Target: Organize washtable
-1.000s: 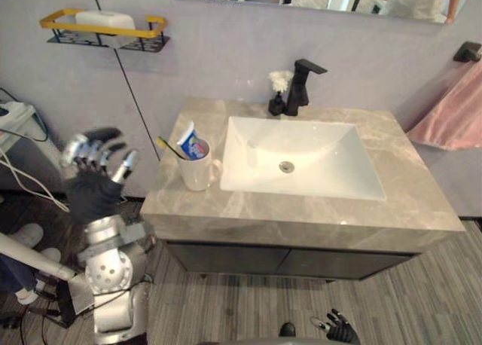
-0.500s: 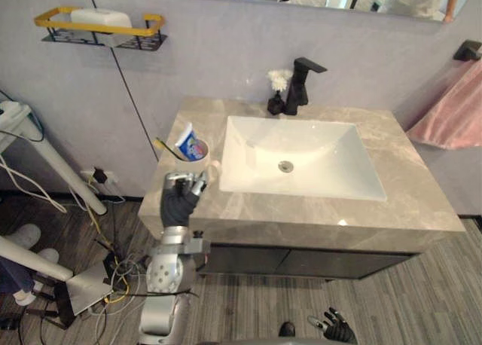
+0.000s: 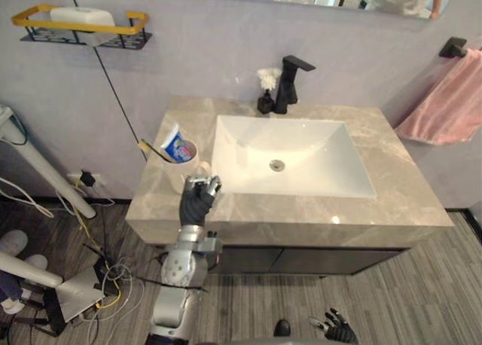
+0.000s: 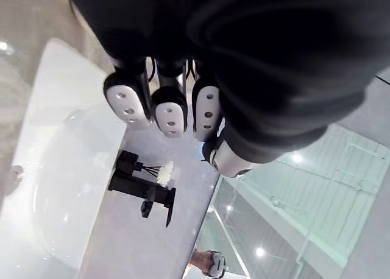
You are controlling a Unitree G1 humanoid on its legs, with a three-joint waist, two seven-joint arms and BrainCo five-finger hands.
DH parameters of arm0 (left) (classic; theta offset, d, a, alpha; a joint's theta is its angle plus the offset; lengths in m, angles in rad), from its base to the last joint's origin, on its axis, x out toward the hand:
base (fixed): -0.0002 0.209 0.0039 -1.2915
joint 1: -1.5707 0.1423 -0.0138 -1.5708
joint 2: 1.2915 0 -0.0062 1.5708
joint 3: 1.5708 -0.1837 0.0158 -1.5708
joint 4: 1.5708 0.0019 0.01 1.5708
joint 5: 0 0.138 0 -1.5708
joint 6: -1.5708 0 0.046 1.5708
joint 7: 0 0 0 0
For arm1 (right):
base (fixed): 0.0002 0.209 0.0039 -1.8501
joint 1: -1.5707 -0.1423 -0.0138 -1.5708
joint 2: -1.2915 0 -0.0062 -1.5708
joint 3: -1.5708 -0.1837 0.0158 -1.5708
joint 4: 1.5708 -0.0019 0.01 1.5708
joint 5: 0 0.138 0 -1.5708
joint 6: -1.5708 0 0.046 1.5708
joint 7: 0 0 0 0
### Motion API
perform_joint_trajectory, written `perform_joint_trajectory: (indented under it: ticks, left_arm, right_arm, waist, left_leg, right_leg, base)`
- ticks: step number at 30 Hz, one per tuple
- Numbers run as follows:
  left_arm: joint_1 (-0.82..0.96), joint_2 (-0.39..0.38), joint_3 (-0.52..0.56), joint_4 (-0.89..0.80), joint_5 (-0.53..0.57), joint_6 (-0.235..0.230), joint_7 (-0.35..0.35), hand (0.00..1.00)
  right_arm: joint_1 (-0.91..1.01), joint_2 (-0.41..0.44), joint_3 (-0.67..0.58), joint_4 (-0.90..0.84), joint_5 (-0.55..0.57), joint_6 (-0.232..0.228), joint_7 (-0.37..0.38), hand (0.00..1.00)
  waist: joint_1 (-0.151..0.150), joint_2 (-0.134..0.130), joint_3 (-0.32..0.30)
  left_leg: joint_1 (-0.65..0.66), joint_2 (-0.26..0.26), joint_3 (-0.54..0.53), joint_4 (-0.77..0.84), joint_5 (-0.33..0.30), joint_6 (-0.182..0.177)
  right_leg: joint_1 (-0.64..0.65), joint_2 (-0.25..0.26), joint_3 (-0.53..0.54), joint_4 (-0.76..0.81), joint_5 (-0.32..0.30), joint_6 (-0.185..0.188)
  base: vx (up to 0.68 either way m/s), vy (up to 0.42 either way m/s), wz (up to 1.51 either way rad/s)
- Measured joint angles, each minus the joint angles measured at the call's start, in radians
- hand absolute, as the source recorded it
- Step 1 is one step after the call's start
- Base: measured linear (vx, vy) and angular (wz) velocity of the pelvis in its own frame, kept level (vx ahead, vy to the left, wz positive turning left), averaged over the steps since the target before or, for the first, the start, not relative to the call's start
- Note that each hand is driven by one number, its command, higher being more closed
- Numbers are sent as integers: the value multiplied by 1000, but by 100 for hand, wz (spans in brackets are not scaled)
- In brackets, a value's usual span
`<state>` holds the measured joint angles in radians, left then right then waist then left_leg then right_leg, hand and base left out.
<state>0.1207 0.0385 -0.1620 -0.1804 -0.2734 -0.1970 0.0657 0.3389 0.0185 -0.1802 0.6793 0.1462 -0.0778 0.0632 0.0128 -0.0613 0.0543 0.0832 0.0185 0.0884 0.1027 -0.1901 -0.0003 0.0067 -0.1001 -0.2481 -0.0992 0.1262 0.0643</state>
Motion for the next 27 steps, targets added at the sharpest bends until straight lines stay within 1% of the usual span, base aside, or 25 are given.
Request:
perform_joint_trajectory:
  ticks: [6, 9, 11, 13, 22, 27]
  left_arm:
    - [-16, 32, 23, 33, 0, 5, 2, 100]
    - [-17, 44, 58, 41, 2, 5, 6, 100]
    - [-28, 46, 89, 76, 2, 7, 9, 100]
    - [-28, 52, 99, 82, 2, 16, 18, 100]
    - [-28, 74, 171, 113, 7, 19, 31, 100]
    - [-28, 90, 176, 114, 9, 19, 32, 100]
  right_arm:
    - [-16, -2, 0, 0, 0, 0, 0, 0]
    - [-26, -3, 0, 1, 0, 0, 0, 0]
    - [-30, -4, 0, 2, 0, 0, 0, 0]
    - [-33, -4, -1, 2, 0, 0, 1, 0]
    - [-47, -4, -3, 3, -1, 1, 1, 0]
    - [-48, -7, -3, 3, -1, 1, 2, 0]
  waist:
    - [1, 0, 0]
    - [0, 0, 0]
    - [-1, 0, 0]
    - [-1, 0, 0]
    - [-3, 0, 1]
    - [-5, 1, 2]
  left_leg:
    - [-1, 0, 6, -11, 0, 0]
    - [2, 0, 11, -17, 1, 1]
    - [10, -1, 11, -20, 1, 1]
    - [13, -1, 12, -23, 1, 1]
    - [19, -3, 14, -31, 1, 1]
    - [19, -3, 14, -31, 1, 1]
  right_leg:
    - [-9, 1, 4, -4, 0, 0]
    - [-12, 3, 7, -5, 0, 0]
    - [-13, 3, 7, -5, 0, 0]
    - [-13, 3, 7, -5, 0, 0]
    - [-12, 3, 6, -5, 0, 0]
    - [-13, 6, 8, -6, 0, 0]
  base:
    - [-3, -3, -3]
    - [18, 0, -5]
    - [47, 2, -2]
    - [35, 1, -3]
    - [1, 0, 0]
    - [-6, -5, 0]
